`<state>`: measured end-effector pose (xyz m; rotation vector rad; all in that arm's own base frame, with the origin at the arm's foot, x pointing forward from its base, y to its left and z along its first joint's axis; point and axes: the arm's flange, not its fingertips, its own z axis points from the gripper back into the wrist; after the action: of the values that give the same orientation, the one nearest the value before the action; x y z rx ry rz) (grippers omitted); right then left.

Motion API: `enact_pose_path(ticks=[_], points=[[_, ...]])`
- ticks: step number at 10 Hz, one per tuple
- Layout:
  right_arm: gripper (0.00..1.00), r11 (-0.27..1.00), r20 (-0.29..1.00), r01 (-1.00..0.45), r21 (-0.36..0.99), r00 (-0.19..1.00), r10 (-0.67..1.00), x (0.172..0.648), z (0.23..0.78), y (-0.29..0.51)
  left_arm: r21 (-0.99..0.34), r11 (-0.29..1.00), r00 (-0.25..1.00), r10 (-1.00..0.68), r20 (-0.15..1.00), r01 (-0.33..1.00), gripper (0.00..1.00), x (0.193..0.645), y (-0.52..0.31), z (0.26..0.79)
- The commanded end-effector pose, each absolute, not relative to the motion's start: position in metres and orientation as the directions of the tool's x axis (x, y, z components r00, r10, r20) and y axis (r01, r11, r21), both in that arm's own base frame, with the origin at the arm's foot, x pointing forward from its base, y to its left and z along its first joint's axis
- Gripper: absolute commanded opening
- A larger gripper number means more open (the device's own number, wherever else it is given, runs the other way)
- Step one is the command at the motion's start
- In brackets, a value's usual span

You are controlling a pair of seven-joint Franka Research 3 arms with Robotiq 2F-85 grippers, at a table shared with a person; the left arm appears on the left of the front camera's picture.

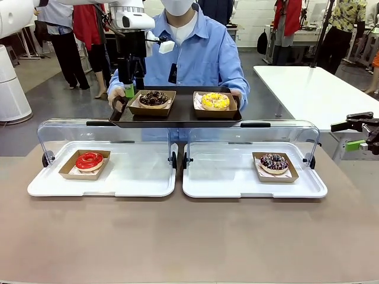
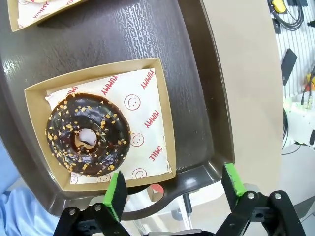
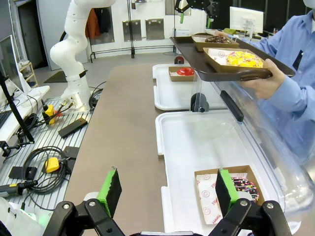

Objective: Provide the desired donut to the person.
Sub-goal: Place the picked Paper togo box onto the Handle tray extended by the person.

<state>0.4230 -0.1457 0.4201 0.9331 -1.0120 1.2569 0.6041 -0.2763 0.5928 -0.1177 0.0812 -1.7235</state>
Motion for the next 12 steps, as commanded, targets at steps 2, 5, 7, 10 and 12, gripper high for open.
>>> enact_pose_path(ticks=[2, 5, 7, 10, 12], points=[[1.0, 0.09, 0.957, -0.996, 0.005, 0.031, 0.29, 0.421, 0.42, -0.145, -0.139, -0.159, -0.153, -0.987, 0.052, 0.978, 1.0, 0.612, -0.276, 0.602], [1.0, 0.09, 0.957, -0.996, 0.005, 0.031, 0.29, 0.421, 0.42, -0.145, -0.137, -0.161, -0.158, -0.987, 0.039, 0.977, 1.0, 0.588, -0.247, 0.601], [1.0, 0.09, 0.957, -0.996, 0.005, 0.031, 0.29, 0.421, 0.42, -0.145, -0.098, -0.169, -0.166, -0.985, 0.04, 0.981, 1.0, 0.545, -0.197, 0.599], [1.0, 0.09, 0.957, -0.996, 0.005, 0.031, 0.29, 0.421, 0.42, -0.145, -0.059, -0.16, -0.157, -0.986, 0.054, 0.985, 1.0, 0.496, -0.14, 0.579], [1.0, 0.09, 0.957, -0.996, 0.005, 0.031, 0.29, 0.421, 0.42, -0.145, -0.034, -0.15, -0.147, -0.987, 0.071, 0.988, 1.0, 0.477, -0.127, 0.553]])
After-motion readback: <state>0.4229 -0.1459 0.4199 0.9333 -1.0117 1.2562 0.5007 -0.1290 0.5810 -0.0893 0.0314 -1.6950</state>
